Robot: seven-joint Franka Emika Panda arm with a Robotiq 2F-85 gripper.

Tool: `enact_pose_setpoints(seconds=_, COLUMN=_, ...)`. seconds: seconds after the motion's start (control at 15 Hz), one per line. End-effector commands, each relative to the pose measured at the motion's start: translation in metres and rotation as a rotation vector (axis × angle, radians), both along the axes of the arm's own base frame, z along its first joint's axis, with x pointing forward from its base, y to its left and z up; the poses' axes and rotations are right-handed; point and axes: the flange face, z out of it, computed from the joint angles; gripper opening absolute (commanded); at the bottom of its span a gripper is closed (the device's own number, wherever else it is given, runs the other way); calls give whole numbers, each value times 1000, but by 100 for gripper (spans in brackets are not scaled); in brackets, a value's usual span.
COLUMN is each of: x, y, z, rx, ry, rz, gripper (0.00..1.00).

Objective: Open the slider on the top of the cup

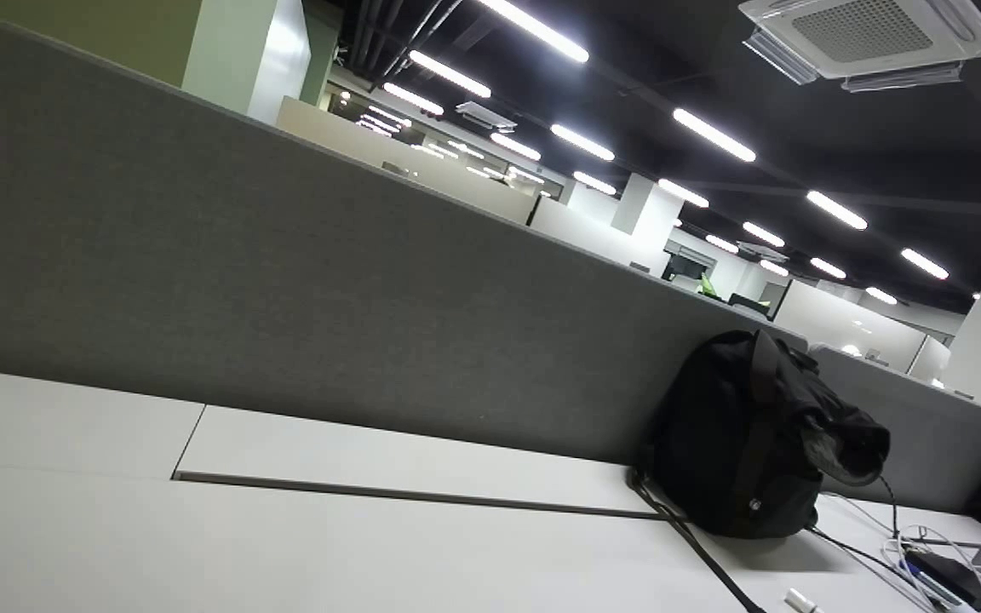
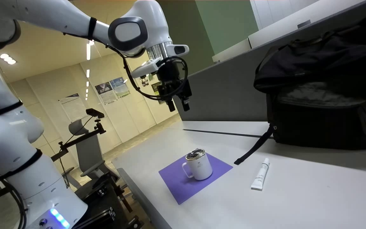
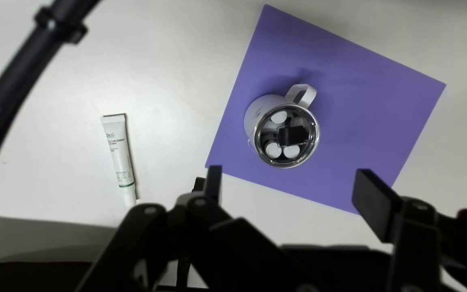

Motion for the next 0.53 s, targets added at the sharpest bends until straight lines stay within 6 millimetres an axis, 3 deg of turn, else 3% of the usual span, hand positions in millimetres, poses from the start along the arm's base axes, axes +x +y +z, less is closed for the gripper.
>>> enact_pose_setpoints(seconds=0.0, x=0, y=0, z=0, rx=1, ry=5, rz=1, gripper=90)
enact_pose_setpoints(seconds=0.13, x=-1, y=1, z=0, rx=1, ry=9, rz=3, gripper=99)
enact_pose_setpoints(seconds=0.47, x=-1, y=0, z=0, rx=-1, ry=10, rz=4, gripper=99)
